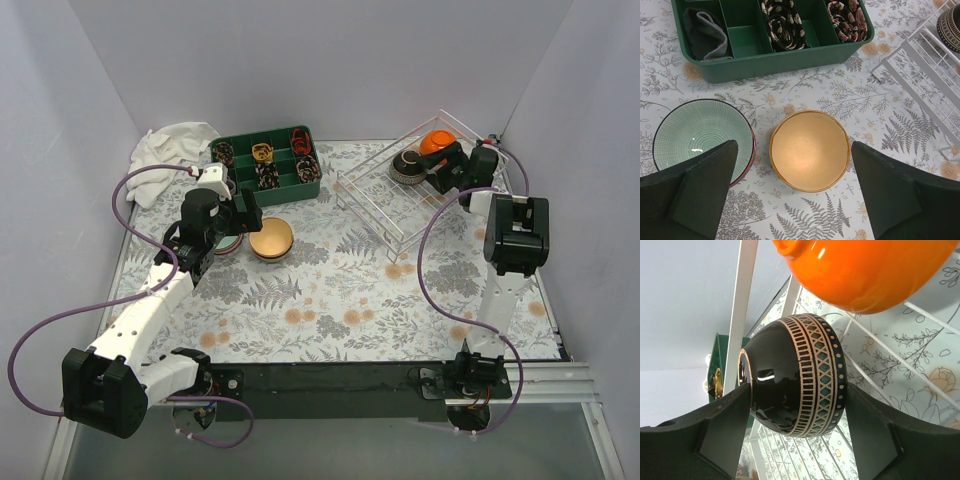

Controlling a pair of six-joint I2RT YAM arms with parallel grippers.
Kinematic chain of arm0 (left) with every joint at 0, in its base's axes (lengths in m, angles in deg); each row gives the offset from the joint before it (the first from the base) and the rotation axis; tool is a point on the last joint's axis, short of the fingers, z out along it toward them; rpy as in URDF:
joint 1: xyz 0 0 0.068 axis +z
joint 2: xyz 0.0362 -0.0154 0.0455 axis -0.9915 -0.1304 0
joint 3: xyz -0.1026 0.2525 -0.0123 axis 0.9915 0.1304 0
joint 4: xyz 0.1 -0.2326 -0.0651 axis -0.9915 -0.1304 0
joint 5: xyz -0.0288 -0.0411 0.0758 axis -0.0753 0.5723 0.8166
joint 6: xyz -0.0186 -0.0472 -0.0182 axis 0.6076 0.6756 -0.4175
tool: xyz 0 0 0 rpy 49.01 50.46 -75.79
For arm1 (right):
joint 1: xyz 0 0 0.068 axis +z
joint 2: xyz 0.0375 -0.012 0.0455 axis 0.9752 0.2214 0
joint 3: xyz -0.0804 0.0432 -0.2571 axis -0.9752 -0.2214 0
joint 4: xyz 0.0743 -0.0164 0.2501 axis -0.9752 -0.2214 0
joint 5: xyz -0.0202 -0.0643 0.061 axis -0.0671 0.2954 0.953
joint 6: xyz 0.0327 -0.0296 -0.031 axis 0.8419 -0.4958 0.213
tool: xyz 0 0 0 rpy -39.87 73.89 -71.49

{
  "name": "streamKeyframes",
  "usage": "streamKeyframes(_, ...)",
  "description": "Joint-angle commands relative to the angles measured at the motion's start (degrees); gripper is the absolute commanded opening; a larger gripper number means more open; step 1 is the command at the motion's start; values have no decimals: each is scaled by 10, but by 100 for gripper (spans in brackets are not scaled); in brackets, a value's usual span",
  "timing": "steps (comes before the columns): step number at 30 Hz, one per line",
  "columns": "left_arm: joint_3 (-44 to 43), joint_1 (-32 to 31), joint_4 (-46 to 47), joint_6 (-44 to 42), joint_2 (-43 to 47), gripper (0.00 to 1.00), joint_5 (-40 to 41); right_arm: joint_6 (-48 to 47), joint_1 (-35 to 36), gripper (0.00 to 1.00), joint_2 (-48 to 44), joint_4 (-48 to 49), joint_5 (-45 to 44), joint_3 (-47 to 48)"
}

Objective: Unload the bowls from the dish rack

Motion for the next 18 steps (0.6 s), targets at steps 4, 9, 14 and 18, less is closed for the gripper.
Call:
streamKeyframes(4,4,3,5,-8,16,98,-5,-30,0,29,-78,18,38,-21)
streamKeyframes(9,4,3,6,-9,15,98,-7,-51,1,19,-95,18,60,-17)
streamKeyframes(14,4,3,7,-8,16,98,-8,-68,0,15,-114,17,81,-21)
streamKeyframes(18,4,3,7,-9,16,98,-13,-93,-1,14,-133,12,85,-36)
